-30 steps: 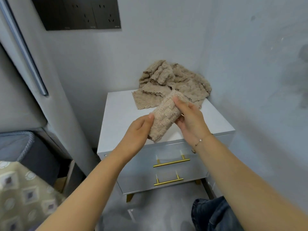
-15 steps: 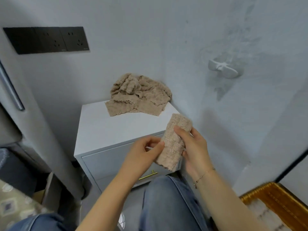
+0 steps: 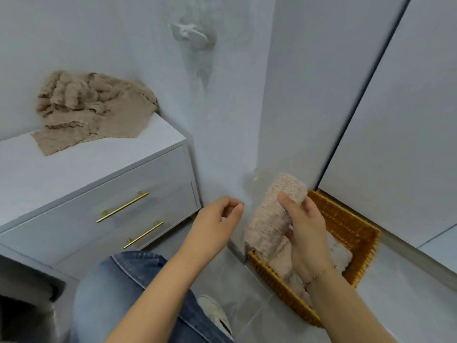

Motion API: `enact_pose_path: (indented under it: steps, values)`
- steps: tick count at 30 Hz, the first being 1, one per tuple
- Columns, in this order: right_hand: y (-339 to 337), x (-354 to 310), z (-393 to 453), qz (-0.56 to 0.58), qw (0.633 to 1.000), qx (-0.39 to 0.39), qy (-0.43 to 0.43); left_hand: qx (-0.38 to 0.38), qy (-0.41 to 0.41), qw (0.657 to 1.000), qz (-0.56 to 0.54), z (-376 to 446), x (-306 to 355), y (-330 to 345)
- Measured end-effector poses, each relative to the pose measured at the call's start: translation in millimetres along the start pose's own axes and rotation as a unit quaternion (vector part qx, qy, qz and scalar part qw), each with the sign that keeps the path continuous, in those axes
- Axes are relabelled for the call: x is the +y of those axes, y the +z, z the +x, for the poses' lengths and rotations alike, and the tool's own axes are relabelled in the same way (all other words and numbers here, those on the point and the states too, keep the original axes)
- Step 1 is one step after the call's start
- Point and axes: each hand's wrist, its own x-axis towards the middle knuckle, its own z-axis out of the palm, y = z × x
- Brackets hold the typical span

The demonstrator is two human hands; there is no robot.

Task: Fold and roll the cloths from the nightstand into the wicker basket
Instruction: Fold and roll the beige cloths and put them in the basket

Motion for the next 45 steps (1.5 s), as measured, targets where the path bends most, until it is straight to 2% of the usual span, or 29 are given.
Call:
enact_pose_path:
  steps: [4, 8, 11, 15, 20, 23, 29, 32, 33, 36, 38, 41, 43, 45]
  values:
    - [-50.2, 13.9, 25.4, -0.005, 0.996, 0.085, 0.008, -0.1, -0.014, 0.993, 0.066, 19.1, 0.7, 48.3]
    - [-109.1, 34.3, 55.8, 0.017, 0.983, 0.161, 0.084, -0.195, -0.025, 0.965, 0.176, 41.7, -22.9, 104.8]
    - [-148.1, 54.5, 76.7, 0.031, 0.972, 0.185, 0.141, -0.241, -0.015, 0.938, 0.25, 56.4, -53.5, 141.9]
    - [-190.4, 102.9, 104.5, -0.022, 0.953, 0.231, 0.196, -0.304, 0.002, 0.901, 0.31, 60.7, -99.3, 180.8]
    - [-222.6, 162.7, 132.6, -0.021, 0.926, 0.259, 0.275, -0.416, 0.024, 0.831, 0.369, 46.7, -142.8, 209.2]
    - [-228.8, 189.6, 139.5, -0.004, 0.918, 0.257, 0.301, -0.422, 0.032, 0.815, 0.396, 49.2, -151.2, 215.8]
    - [-227.1, 223.7, 138.7, 0.008, 0.921, 0.204, 0.333, -0.431, 0.025, 0.803, 0.411, 52.1, -163.7, 238.2]
    - [-229.3, 233.5, 139.2, -0.001, 0.919, 0.211, 0.333, -0.435, 0.029, 0.796, 0.42, 52.8, -164.7, 247.0]
    - [-229.2, 236.8, 139.7, -0.027, 0.918, 0.221, 0.329, -0.433, 0.028, 0.795, 0.424, 52.7, -164.1, 248.7]
    - [-226.3, 247.7, 141.7, -0.202, 0.897, 0.264, 0.29, -0.425, 0.039, 0.786, 0.448, 52.8, -163.0, 251.6]
    - [-219.2, 245.9, 137.2, -0.245, 0.893, 0.284, 0.247, -0.418, 0.045, 0.784, 0.456, 52.0, -164.0, 253.4]
    - [-212.8, 239.5, 122.8, -0.321, 0.901, 0.218, 0.195, -0.412, 0.037, 0.793, 0.447, 52.2, -166.2, 255.0]
    - [-210.0, 238.2, 113.2, -0.411, 0.881, 0.14, 0.189, -0.407, 0.037, 0.797, 0.445, 52.6, -168.0, 256.0]
    - [-208.6, 239.7, 109.1, -0.463, 0.86, 0.103, 0.191, -0.407, 0.039, 0.795, 0.448, 52.4, -168.8, 257.1]
